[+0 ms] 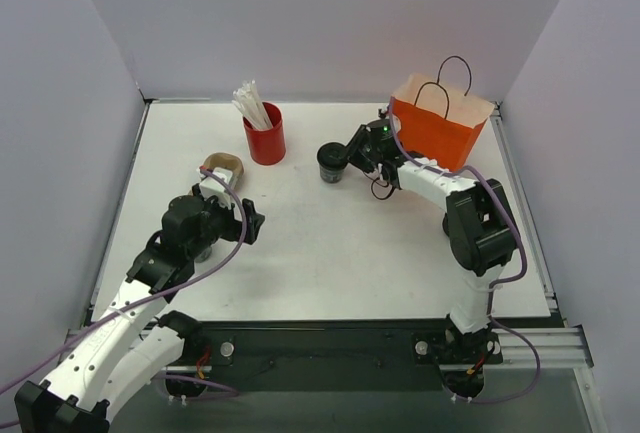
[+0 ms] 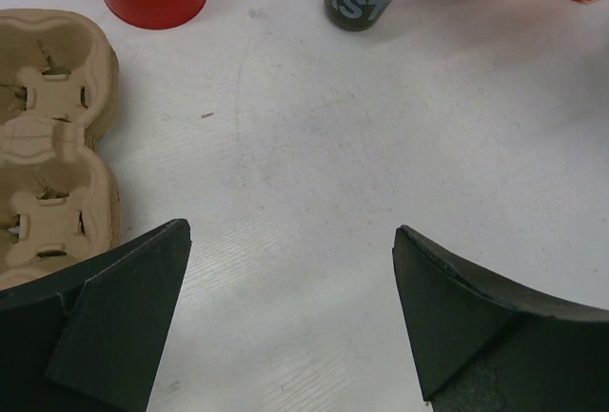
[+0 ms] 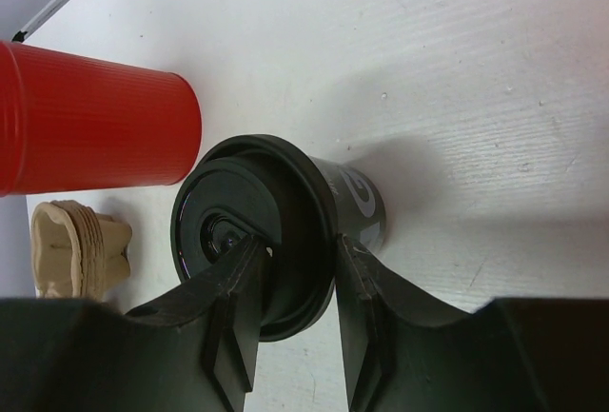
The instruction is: Pack the takeout coffee
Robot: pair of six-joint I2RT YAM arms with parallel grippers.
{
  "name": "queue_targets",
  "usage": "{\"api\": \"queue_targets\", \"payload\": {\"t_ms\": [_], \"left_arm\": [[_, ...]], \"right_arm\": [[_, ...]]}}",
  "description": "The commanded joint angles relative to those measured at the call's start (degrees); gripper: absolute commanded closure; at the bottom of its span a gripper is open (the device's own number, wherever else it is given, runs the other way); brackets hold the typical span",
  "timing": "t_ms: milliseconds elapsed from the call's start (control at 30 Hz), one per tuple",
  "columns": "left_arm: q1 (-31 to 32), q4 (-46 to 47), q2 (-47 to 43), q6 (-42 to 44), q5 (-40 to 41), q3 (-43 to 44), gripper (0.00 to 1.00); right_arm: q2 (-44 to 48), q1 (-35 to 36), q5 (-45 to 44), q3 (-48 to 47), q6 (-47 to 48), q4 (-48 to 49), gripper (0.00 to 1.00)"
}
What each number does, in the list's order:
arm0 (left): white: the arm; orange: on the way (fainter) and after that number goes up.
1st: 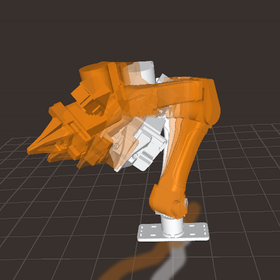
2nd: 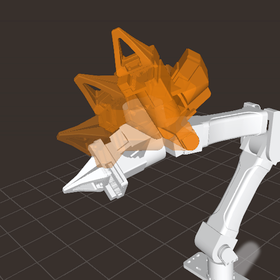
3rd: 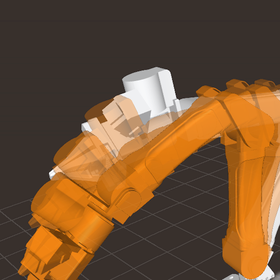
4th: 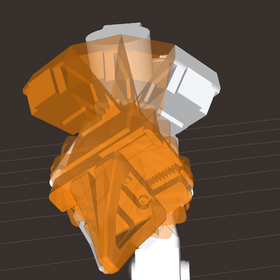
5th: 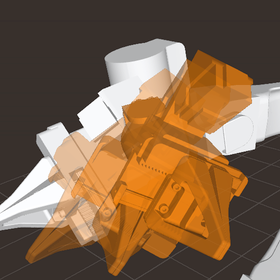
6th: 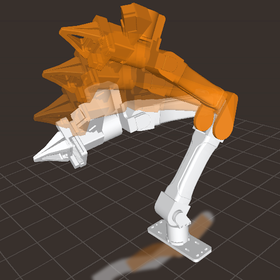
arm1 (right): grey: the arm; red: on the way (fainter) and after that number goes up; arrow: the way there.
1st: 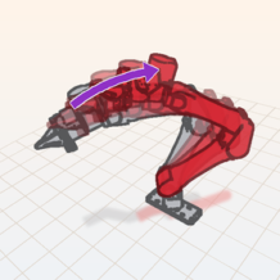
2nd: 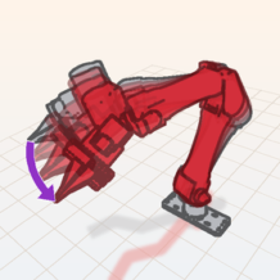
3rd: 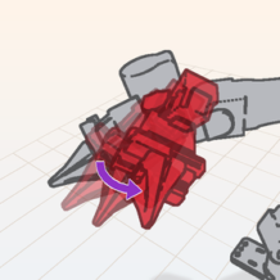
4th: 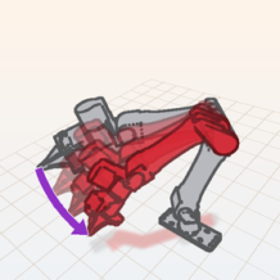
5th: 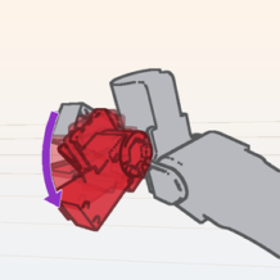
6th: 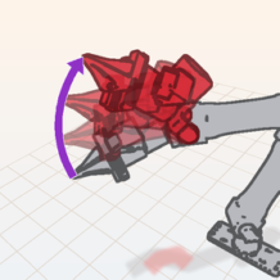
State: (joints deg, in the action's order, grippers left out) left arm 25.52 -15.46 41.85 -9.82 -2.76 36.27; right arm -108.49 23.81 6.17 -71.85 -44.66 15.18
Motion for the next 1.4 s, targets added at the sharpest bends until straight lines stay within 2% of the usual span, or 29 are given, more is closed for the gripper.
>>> {"api": "queue_targets", "payload": {"t_ms": [0, 200, 300, 567, 733, 1033, 1233, 1333, 1367], "left_arm": [[0.06, 0.44, -0.36, 1.12, 2.33, 2.31, 0.03], [0.06, -0.36, -0.10, 1.65, 2.33, 2.84, 0.03], [0.06, -0.53, -0.62, 1.65, 4.52, 2.75, 0.03], [0.06, -1.15, -0.62, -0.02, 11.46, 2.75, 0.03], [0.06, 0.26, -0.54, -3.62, 21.12, 1.43, 0.03], [1.37, -4.92, -1.77, -1.52, 19.38, 4.07, 0.03], [3.75, -3.00, -7.29, 1.65, 19.47, 2.06, 0.03], [4.19, -1.50, -9.59, 2.79, 18.85, 0.82, 0.03], [4.36, -1.50, -9.76, 2.97, 18.85, 0.82, 0.03]], "right_arm": [[-1.03, 0.80, -2.49, -1.18, 1.33, -3.05, 0.63], [1.70, 1.06, -1.78, -2.76, 4.23, -5.33, 0.41], [3.19, 1.15, -0.91, -2.77, 5.73, -6.21, 0.39], [9.08, 2.20, 4.10, -2.15, 12.39, -8.23, 0.37], [14.52, 3.87, 7.35, 0.57, 16.97, -10.87, 0.37], [31.39, 10.55, 3.06, 5.67, 29.79, -27.82, 0.39], [40.81, 9.24, -7.83, 2.34, 39.82, -36.17, 0.39], [41.16, 4.07, -7.60, -1.17, 42.55, -36.80, 0.40], [40.90, 0.13, -6.97, -2.40, 42.56, -36.89, 0.40]]}}
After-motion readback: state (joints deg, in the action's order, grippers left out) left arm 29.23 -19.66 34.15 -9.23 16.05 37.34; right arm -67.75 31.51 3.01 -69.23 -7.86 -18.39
